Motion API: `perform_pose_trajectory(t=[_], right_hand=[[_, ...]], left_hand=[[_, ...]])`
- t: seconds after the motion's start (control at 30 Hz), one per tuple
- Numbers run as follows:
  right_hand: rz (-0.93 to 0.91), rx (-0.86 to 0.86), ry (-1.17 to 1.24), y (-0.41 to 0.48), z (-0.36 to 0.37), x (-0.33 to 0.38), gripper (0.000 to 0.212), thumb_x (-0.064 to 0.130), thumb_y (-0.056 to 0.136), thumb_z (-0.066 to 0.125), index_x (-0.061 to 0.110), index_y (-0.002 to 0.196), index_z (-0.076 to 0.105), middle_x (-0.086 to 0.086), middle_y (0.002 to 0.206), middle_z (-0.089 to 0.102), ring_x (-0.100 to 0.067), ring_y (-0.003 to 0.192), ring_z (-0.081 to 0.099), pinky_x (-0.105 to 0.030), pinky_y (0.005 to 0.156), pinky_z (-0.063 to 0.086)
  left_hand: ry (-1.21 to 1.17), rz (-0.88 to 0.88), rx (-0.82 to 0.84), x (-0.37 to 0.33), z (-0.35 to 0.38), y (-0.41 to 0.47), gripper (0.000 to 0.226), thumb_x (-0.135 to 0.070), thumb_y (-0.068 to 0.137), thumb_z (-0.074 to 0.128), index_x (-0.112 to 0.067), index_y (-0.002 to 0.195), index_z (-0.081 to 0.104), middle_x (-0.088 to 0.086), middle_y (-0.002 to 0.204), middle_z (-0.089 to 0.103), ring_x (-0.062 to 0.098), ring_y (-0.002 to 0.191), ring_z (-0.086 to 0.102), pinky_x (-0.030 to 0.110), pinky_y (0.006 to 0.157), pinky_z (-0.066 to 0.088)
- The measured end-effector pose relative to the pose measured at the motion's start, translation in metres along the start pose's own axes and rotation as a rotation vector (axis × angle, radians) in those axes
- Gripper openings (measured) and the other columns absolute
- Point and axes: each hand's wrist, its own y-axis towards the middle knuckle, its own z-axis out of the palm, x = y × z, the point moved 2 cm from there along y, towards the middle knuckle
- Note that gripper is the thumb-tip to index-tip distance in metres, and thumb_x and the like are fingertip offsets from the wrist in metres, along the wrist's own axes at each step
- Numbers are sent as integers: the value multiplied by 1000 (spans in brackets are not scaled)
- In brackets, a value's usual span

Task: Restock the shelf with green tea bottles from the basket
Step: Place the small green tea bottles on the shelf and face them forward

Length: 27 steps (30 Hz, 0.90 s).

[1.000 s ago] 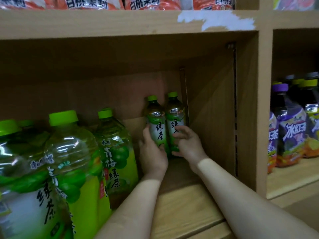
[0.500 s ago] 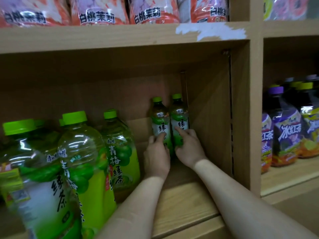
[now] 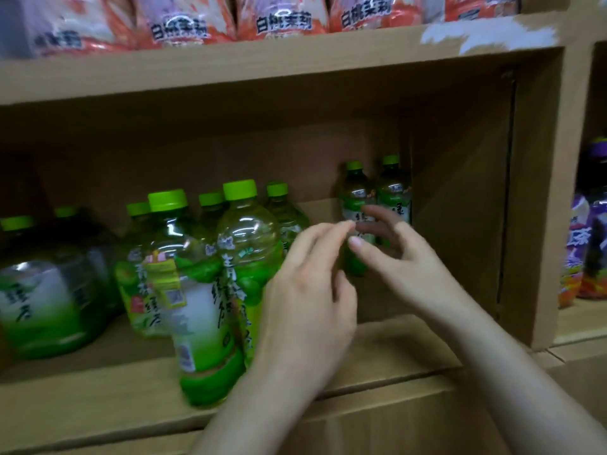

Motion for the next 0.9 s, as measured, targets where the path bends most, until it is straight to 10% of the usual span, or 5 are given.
perform_pose_trajectory(t=[0.17, 0.3, 0.43, 0.73, 0.9], right_hand=[[-88, 288, 77, -33, 57, 20, 95, 72, 59, 70, 53, 139, 22, 15, 143, 44, -2, 126, 49, -35, 102, 47], [-49, 262, 43, -30, 92, 8, 116, 76, 53, 70, 55, 143, 2, 13, 151, 37, -9, 137, 39, -42, 111, 37], [-83, 183, -34, -30, 106, 6, 114, 55, 61, 79, 46, 146, 4, 24, 137, 44, 0, 126, 44, -23, 105, 37], [57, 349, 310, -21, 66, -7, 82, -2, 67, 79, 48, 119, 41, 22, 102, 71, -1, 99, 67, -21, 77, 55], [123, 291, 384, -23, 53, -21, 78, 13, 57, 85, 50, 112, 45, 7, 115, 68, -9, 110, 64, -28, 86, 56]], left_hand=[[77, 83, -322, 27, -72, -52, 40, -5, 79, 63, -16, 118, 61, 3, 109, 58, 13, 95, 60, 20, 76, 52], [125, -246, -469, 73, -93, -71, 69, -36, 66, 73, -23, 127, 42, 3, 106, 45, 18, 94, 47, 35, 86, 45], [-125, -603, -148, 96, -77, -75, 88, -58, 52, 83, -43, 124, 34, -14, 115, 56, 2, 105, 57, 21, 91, 43], [-637, -762, 185, 107, -56, -68, 75, -12, 61, 85, -19, 126, 47, -1, 107, 73, 18, 100, 70, 34, 84, 56], [-421, -684, 134, 104, -43, -70, 71, -42, 53, 82, -31, 117, 52, -9, 109, 71, 5, 99, 67, 32, 88, 54]])
